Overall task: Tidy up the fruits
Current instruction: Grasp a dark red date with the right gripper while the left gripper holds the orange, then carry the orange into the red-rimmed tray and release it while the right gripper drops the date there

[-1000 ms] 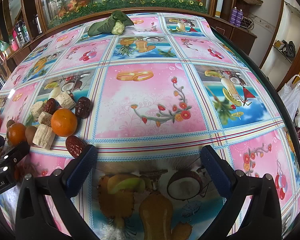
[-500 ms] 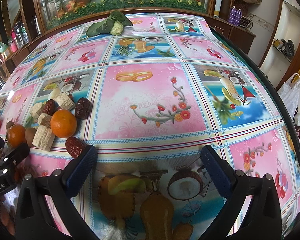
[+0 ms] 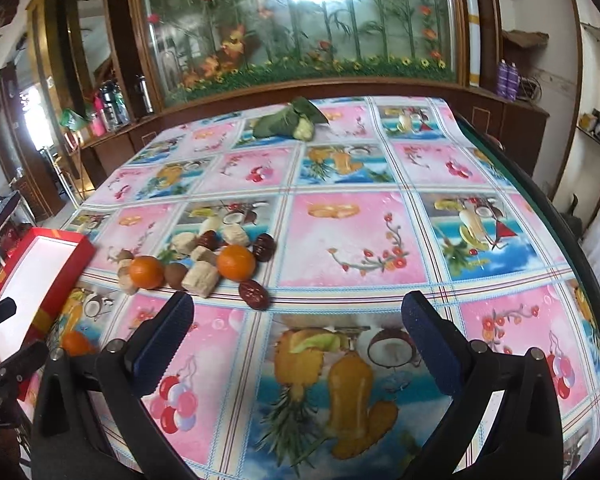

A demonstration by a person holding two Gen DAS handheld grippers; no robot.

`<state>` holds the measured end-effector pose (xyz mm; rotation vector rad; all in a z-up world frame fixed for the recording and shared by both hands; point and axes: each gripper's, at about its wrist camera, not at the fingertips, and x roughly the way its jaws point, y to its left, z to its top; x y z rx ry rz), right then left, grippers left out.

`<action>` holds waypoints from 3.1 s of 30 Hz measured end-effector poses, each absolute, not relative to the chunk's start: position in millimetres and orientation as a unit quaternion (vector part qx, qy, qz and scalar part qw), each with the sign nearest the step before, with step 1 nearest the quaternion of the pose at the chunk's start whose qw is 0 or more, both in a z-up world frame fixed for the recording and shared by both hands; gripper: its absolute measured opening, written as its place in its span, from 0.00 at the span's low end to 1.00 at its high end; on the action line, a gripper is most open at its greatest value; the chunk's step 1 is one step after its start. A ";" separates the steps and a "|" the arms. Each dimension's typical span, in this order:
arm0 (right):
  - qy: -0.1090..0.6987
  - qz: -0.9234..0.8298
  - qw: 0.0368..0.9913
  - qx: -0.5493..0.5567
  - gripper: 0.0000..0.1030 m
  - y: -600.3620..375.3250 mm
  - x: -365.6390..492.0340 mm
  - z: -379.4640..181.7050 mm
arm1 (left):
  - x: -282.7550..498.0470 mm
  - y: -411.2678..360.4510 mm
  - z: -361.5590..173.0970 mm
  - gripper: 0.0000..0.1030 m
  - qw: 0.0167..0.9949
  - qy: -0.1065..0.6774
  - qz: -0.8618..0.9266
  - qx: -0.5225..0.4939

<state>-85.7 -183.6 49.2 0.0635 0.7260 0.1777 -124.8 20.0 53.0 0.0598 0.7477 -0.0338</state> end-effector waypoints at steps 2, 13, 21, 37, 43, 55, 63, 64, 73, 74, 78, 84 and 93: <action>0.353 0.092 0.931 0.028 1.00 -182.7 -84.6 49.9 | -126.2 20.1 49.3 0.99 0.929 0.368 -0.019 0.035; 0.377 0.099 0.921 0.006 0.88 -175.9 -85.7 41.5 | -135.1 30.0 31.7 0.99 0.918 0.397 -0.018 0.021; 0.394 0.118 0.911 -0.023 0.76 -158.9 -80.9 31.2 | -138.1 35.9 27.2 0.98 0.914 0.405 -0.021 0.019; 0.457 0.116 0.880 -0.054 0.39 -138.7 -34.0 9.4 | -137.4 42.3 36.7 0.73 0.914 0.404 -0.038 0.017; 0.449 0.112 0.885 -0.051 0.19 -141.8 -34.0 9.1 | -133.9 38.6 32.2 0.62 0.908 0.417 -0.045 0.017; 0.411 0.107 0.905 0.034 0.19 -169.5 -40.0 30.5 | -127.7 29.8 30.7 0.54 0.904 0.424 -0.048 0.016; 0.409 0.108 0.905 0.045 0.19 -171.4 -41.2 32.1 | -120.1 32.3 20.4 0.36 0.898 0.438 -0.039 0.012; 0.408 0.107 0.906 0.045 0.19 -171.1 -41.1 32.2 | -120.0 32.0 19.8 0.34 0.898 0.439 -0.038 0.013; 0.392 0.093 0.914 0.040 0.19 -173.3 -43.7 34.2 | -122.5 32.4 20.8 0.32 0.899 0.435 -0.048 0.003; 0.387 0.092 0.916 0.040 0.19 -173.7 -44.7 35.1 | -123.0 33.0 21.9 0.32 0.900 0.433 -0.049 0.001; 0.363 0.097 0.926 0.044 0.19 -174.2 -49.8 42.1 | -130.0 35.7 32.7 0.32 0.906 0.421 -0.053 -0.002; 0.343 0.116 0.931 0.054 0.19 -162.5 -56.9 49.8 | -141.5 49.7 57.3 0.32 0.921 0.387 -0.044 -0.003; 0.344 0.220 0.912 0.037 0.19 -66.6 -85.9 51.1 | -148.0 109.7 65.9 0.32 0.931 0.363 0.027 -0.023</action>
